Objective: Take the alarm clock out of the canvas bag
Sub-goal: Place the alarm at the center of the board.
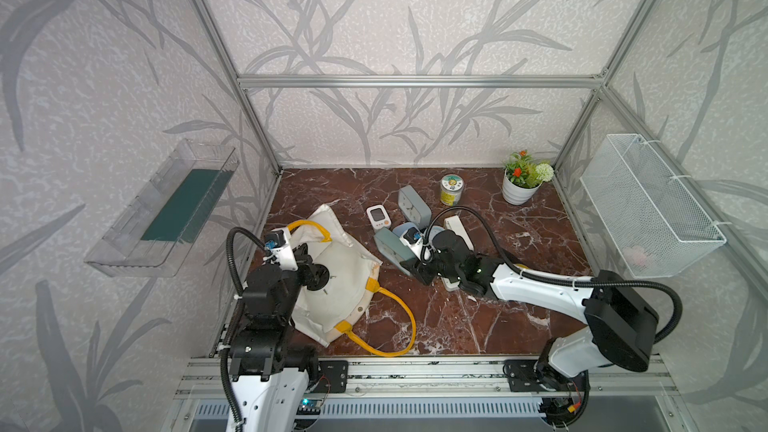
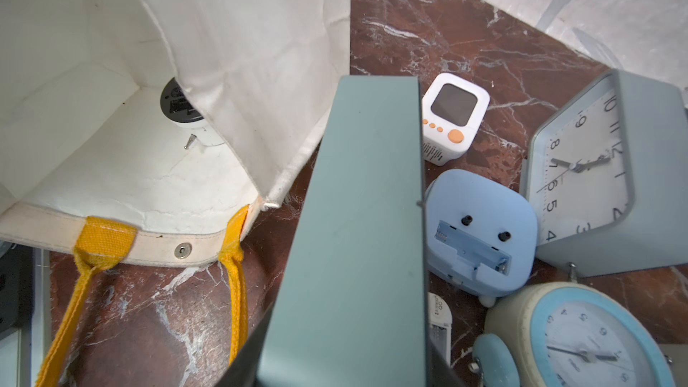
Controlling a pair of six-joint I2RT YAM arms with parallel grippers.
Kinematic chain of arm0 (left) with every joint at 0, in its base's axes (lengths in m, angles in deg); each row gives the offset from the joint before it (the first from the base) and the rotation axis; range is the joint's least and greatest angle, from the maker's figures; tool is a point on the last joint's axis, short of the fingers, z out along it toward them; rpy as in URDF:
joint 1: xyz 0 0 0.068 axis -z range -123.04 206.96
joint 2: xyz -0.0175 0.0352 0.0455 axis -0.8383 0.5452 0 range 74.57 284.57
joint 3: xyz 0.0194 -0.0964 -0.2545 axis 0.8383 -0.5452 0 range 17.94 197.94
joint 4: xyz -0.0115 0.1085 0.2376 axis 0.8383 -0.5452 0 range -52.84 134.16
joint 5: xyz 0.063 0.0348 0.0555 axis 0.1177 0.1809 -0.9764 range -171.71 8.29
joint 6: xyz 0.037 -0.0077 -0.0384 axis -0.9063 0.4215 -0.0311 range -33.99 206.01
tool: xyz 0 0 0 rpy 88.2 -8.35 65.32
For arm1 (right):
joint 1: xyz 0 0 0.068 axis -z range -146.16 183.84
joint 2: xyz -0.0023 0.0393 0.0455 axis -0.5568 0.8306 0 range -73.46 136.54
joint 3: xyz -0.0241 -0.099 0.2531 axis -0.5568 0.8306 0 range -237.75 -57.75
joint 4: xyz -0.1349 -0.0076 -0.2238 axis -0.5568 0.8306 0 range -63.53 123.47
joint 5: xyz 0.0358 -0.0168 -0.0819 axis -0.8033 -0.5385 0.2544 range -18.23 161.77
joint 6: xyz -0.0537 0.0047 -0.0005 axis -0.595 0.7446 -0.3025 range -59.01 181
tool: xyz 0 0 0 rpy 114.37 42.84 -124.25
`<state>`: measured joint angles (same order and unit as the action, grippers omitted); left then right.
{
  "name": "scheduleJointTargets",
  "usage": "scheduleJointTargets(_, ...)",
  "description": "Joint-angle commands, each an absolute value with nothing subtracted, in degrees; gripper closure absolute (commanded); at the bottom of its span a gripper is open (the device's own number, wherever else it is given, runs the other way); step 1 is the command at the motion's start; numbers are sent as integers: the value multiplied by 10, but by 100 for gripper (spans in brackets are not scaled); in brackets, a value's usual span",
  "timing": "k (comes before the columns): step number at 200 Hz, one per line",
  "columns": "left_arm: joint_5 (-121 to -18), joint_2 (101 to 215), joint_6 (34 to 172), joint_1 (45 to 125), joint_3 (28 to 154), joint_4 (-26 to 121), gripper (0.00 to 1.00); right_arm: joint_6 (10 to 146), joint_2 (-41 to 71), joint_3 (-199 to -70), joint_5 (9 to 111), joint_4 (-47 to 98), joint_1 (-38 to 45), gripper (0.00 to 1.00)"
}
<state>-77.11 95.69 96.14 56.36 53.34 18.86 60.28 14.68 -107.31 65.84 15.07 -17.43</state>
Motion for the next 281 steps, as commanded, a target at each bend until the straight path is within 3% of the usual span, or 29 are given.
scheduleJointTargets(1,-768,949,954,563,545,199,100,621,158,-1102,666,77,-174,72)
scheduleJointTargets(102,-767,947,951,562,547,195,100,657,237,-1107,714,37,-195,71)
scheduleJointTargets(167,-766,947,953,563,545,197,100,668,263,-1110,713,47,-196,63)
scheduleJointTargets(186,-766,947,952,563,546,196,100,670,269,-1112,717,46,-196,58)
scheduleJointTargets(239,-769,946,952,563,546,193,100,669,261,-1111,726,59,-195,31)
scheduleJointTargets(281,-768,946,953,563,544,193,100,674,227,-1094,740,63,-196,26)
